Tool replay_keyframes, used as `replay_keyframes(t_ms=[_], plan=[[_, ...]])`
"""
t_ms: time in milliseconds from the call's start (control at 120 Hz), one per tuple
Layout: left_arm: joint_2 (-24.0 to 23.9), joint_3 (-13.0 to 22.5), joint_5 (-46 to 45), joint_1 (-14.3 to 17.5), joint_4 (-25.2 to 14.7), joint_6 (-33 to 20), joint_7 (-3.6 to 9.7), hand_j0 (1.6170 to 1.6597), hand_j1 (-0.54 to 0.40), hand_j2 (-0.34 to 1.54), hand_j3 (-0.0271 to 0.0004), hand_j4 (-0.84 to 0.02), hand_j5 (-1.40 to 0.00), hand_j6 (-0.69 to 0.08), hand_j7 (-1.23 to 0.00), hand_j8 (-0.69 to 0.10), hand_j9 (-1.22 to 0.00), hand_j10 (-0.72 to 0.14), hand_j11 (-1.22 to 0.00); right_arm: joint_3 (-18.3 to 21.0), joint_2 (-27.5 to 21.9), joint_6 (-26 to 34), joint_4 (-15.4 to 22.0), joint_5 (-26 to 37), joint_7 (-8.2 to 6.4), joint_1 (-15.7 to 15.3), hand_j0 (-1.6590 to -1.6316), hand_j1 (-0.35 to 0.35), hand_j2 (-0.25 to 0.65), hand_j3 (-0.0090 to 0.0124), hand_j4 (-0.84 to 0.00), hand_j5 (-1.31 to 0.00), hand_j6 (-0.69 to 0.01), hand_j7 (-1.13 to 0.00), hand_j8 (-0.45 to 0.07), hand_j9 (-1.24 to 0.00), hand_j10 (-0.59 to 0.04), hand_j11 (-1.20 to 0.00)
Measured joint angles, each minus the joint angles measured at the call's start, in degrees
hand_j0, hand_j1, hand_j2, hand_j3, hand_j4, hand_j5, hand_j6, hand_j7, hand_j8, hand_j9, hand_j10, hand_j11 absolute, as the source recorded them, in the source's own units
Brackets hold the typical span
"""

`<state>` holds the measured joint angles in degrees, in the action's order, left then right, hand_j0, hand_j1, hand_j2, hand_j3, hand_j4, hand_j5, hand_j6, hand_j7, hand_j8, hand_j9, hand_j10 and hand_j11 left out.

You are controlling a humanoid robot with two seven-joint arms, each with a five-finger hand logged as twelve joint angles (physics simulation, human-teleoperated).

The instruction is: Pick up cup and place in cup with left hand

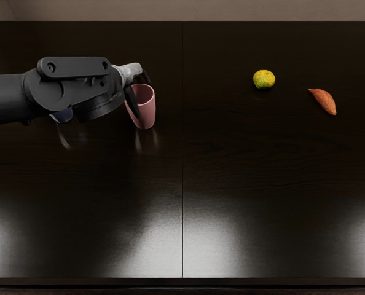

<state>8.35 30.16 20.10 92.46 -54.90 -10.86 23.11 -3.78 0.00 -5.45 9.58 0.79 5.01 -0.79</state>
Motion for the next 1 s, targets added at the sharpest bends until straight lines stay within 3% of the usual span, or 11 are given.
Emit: replay_keyframes(t_ms=[150,433,758,1000], plan=[[0.08,0.16,0.14,-0.05,0.00,-0.11,0.00,1.6578,-0.137,0.10,0.0000,-0.448,-0.51,-0.341,-0.54,-0.356,-0.54,-0.431,-0.54,0.00,0.00,0.00,0.01,0.00,0.00,0.00,-1.6581,-0.329,-0.003,0.0000,-0.017,-0.02,-0.017,-0.02,-0.017,-0.02,-0.017,-0.02],[1.57,-0.13,-0.66,0.44,-0.16,0.19,0.00,1.6572,-0.153,0.22,0.0000,-0.458,-0.61,-0.343,-0.62,-0.363,-0.62,-0.472,-0.62,0.00,0.00,0.00,0.01,0.00,0.00,0.00,-1.6581,-0.329,-0.003,0.0000,-0.017,-0.02,-0.017,-0.02,-0.017,-0.02,-0.017,-0.02],[11.16,-3.12,-0.95,4.25,-7.25,1.16,0.39,1.6569,-0.135,0.20,0.0000,-0.465,-0.63,-0.338,-0.63,-0.369,-0.63,-0.476,-0.63,0.00,0.00,0.00,0.01,0.00,0.00,0.00,-1.6581,-0.329,-0.003,0.0000,-0.017,-0.02,-0.017,-0.02,-0.017,-0.02,-0.017,-0.02],[17.96,-5.51,-0.88,6.32,-10.14,6.40,0.65,1.6573,-0.149,0.25,0.0000,-0.468,-0.63,-0.351,-0.63,-0.370,-0.63,-0.477,-0.63,0.00,0.00,0.00,0.01,0.00,0.00,0.00,-1.6581,-0.329,-0.003,0.0000,-0.017,-0.02,-0.017,-0.02,-0.017,-0.02,-0.017,-0.02]])
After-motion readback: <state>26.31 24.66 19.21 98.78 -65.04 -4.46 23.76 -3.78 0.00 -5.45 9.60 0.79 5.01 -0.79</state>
